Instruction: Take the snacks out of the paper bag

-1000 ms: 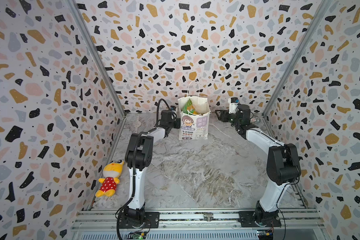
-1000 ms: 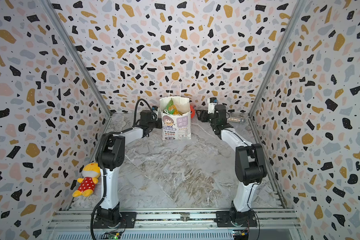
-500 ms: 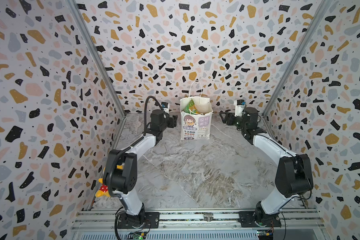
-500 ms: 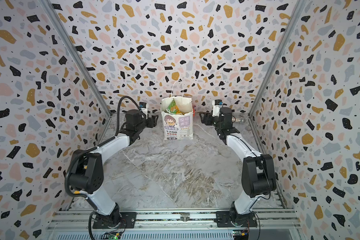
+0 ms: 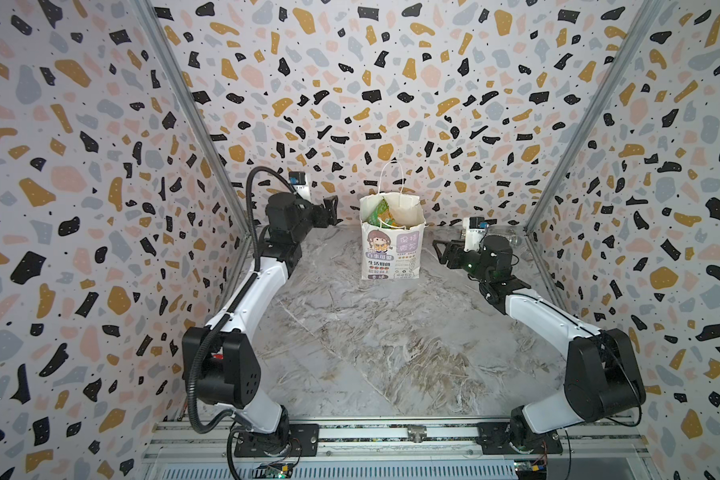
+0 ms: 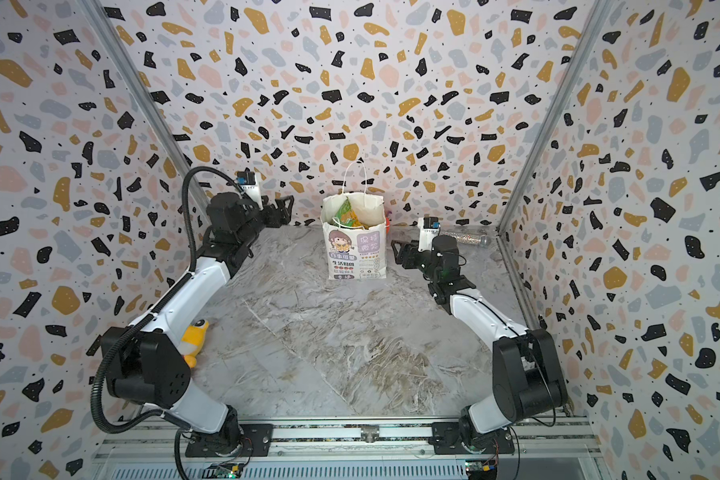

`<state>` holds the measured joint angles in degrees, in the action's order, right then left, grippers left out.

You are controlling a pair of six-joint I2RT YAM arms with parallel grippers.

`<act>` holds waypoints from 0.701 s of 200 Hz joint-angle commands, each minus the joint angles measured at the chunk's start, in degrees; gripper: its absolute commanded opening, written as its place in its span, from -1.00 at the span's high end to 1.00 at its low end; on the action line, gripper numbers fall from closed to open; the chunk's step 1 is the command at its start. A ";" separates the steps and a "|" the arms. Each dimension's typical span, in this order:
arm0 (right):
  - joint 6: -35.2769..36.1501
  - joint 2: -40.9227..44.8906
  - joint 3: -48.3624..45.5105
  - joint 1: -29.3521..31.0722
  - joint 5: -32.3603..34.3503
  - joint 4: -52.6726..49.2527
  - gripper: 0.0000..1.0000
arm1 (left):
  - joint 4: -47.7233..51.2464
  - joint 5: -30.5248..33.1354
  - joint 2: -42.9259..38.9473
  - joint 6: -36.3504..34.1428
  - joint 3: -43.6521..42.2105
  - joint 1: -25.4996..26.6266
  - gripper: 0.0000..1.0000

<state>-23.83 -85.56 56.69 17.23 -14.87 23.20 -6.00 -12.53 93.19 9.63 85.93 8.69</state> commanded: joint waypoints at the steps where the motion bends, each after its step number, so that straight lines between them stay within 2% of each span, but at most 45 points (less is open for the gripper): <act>1: 1.20 1.91 0.49 0.34 1.77 2.30 -0.47 | 12.31 -6.38 6.04 -7.09 11.17 0.16 -0.61; 9: 1.29 1.85 0.61 0.34 1.75 2.29 -0.48 | 15.48 -8.39 9.08 -9.40 15.87 0.19 -0.44; 15: 1.39 1.72 0.77 0.39 1.73 2.20 -0.47 | 17.54 -10.35 11.36 -10.90 19.38 0.25 -0.40; 45: 1.39 2.02 0.28 0.69 2.13 2.59 -0.48 | 28.87 -11.25 23.83 -18.29 37.36 2.81 -0.42; 69: 1.46 1.63 0.27 0.96 2.23 2.58 -0.47 | 34.40 -10.54 33.13 -19.91 51.40 4.75 -0.42; 90: 1.62 1.45 0.28 1.05 2.49 2.58 -0.47 | 32.02 -10.93 37.25 -17.54 54.99 5.03 -0.38; 140: 1.57 0.52 0.32 1.14 2.34 3.08 -0.47 | 27.60 -10.04 41.01 -16.61 55.32 6.20 -0.35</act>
<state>-22.81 -85.49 56.69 18.09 -12.75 24.71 24.10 -22.13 133.58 -6.83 138.61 14.52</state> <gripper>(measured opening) 0.738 0.681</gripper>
